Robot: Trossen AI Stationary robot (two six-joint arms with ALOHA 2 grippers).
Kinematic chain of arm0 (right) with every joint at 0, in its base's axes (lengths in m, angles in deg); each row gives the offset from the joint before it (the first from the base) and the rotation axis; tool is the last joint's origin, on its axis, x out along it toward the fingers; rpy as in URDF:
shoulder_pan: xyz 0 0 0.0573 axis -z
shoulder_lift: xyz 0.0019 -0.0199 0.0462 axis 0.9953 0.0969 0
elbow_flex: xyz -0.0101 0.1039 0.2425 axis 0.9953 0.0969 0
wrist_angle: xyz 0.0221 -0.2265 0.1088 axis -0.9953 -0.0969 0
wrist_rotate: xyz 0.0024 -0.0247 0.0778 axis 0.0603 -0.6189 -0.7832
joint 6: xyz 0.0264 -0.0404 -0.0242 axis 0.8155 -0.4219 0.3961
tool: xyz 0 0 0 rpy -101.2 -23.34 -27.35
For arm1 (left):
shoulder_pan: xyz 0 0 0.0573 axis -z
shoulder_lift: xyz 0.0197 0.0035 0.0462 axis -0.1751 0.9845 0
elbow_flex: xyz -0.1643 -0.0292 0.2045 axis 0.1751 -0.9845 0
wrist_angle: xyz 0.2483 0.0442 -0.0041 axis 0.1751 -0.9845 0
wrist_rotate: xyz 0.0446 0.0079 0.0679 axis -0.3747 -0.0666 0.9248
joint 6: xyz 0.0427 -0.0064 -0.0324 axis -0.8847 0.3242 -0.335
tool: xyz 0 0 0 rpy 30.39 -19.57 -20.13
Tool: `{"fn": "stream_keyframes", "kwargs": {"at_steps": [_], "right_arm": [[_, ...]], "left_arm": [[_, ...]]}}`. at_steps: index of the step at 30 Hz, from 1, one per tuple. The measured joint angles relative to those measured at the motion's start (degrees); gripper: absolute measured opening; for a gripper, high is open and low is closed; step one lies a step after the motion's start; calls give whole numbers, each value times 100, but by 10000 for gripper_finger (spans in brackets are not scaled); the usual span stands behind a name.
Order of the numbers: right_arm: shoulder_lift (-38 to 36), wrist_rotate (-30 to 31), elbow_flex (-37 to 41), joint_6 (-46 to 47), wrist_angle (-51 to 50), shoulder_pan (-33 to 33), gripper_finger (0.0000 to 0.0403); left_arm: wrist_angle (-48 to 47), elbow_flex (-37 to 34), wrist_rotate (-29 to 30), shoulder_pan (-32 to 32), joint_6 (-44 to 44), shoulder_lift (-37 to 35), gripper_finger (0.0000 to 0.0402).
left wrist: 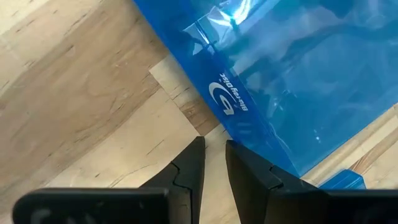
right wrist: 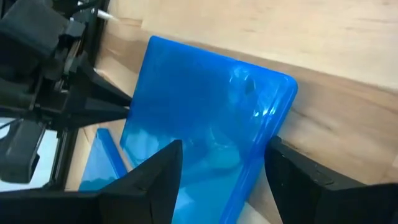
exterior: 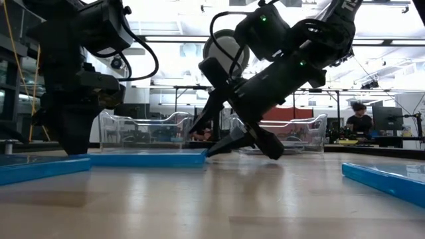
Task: Pick & place jewel cases by type
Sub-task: Put the top left blue CD case into the left transparent bin
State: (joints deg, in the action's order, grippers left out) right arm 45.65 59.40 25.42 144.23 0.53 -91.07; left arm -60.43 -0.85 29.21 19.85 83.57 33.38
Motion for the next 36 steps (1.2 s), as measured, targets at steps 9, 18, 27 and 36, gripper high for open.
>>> {"fn": "stream_keyframes", "kwargs": {"at_steps": [9,18,27,36], "right_arm": [[-21,-172,0,-59,-40,-9,200],[-552,98,-10,-564,319,-7,199],[-781,-192,-81,-782,602,-16,199],[-726,-98,-63,-776,198,-14,199]], "left_arm": [[-2,0,2,0,4,0,72],[-2,0,8,2,5,0,72],[350,-10,117,0,98,14,72],[509,26,210,2,93,44,72]]}}
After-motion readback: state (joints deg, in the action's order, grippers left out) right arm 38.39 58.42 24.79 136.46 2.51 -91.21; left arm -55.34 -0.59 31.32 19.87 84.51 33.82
